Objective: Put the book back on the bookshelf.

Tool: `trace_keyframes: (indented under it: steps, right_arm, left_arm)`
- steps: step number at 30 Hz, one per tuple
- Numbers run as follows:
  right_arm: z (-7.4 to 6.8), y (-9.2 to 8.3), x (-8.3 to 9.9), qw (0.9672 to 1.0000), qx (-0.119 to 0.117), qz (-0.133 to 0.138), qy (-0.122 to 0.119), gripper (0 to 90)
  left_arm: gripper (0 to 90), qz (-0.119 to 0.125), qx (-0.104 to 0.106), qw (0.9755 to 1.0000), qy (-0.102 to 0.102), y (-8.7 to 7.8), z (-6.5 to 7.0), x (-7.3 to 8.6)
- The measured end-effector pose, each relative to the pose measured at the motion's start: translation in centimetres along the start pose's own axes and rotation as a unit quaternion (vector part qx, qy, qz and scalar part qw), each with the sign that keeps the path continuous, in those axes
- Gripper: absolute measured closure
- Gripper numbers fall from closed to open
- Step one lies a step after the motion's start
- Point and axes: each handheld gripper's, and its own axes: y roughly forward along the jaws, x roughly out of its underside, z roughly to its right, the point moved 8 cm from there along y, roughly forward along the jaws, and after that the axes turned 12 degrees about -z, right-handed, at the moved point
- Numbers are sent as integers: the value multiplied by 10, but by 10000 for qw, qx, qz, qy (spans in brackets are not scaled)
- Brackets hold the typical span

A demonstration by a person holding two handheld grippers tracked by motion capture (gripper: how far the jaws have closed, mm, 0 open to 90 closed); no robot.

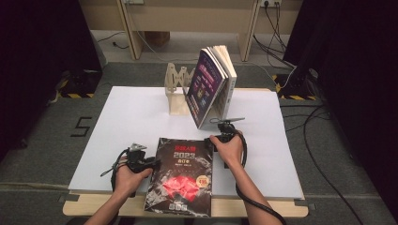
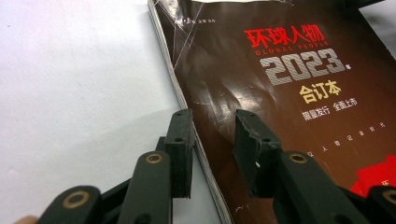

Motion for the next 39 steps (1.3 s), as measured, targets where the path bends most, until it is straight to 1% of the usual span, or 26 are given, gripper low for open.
trace_keyframes:
  steps: [2, 3, 5, 7, 11, 13, 15, 16, 17, 20, 22, 24, 28, 30, 32, 34, 36, 37, 38, 39]
  right_arm:
    - [0, -1, 0, 9999, -132, 48, 28, 570]
    - [0, -2, 2, 9998, -174, 0, 121, 570]
    - [1, -2, 6, 9997, -204, -69, 110, 578]
    - [2, -1, 7, 9996, -252, -10, 103, 587]
    - [0, -1, 8, 9996, -275, -49, 89, 584]
    - [-1, -1, 9, 9995, -288, -61, 119, 584]
    - [-2, -1, 10, 9992, -361, -40, 170, 601]
    - [-2, -1, 11, 9988, -440, -114, 152, 610]
    - [-5, -1, 13, 9979, -589, -168, 220, 611]
    - [-10, 1, 18, 9974, -644, -283, 135, 615]
    - [-12, 1, 18, 9979, -584, -273, 70, 648]
    - [-15, -2, 18, 9976, -635, -247, 88, 701]
    - [-18, -9, 19, 9978, -573, -307, -134, 800]
    - [-22, -13, 19, 9969, -706, -312, -162, 857]
    - [-27, -19, 18, 9958, -860, -267, -160, 873]
    - [-31, -24, 16, 9956, -892, -186, -205, 875]
    - [-35, -30, 15, 9951, -960, -46, -219, 875]
    - [-37, -33, 14, 9951, -962, 24, -230, 876]
    - [-38, -38, 12, 9950, -957, 131, -248, 876]
    - [-38, -41, 11, 9950, -947, 205, -257, 876]
  left_arm:
    - [671, 8, -4, 10000, 8, 0, 0, 0]
    - [670, 10, -5, 10000, 9, 0, 0, 0]
    - [673, 23, -3, 10000, 0, 0, 0, 0]
    - [674, 31, -5, 10000, 5, 0, 0, 0]
    - [673, 33, -1, 10000, -16, 0, 0, 0]
    - [673, 35, -4, 10000, -14, 0, 1, 0]
    - [673, 29, -6, 10000, -4, 0, 0, 0]
    - [673, 22, -8, 10000, -8, 0, 0, 0]
    - [673, 21, -12, 10000, -1, 0, 0, 0]
    - [672, 28, -3, 10000, -4, 0, 1, 0]
    - [670, 35, -16, 10000, 9, 0, 1, 0]
    - [669, 35, -29, 10000, 28, 0, 1, 0]
    - [664, 30, -43, 10000, 58, 0, 1, 1]
    - [662, 32, -44, 10000, 71, 0, 1, 1]
    - [657, 45, -30, 9999, 85, 0, 1, 0]
    - [648, 30, 11, 10000, 77, 0, 1, 0]
    - [632, 37, 133, 9999, 51, 0, 1, -1]
    - [629, 94, 212, 9997, 20, -1, 1, -2]
    - [615, 127, 246, 9996, 10, -1, 2, -3]
    - [594, 166, 227, 9996, 34, -2, 3, -4]
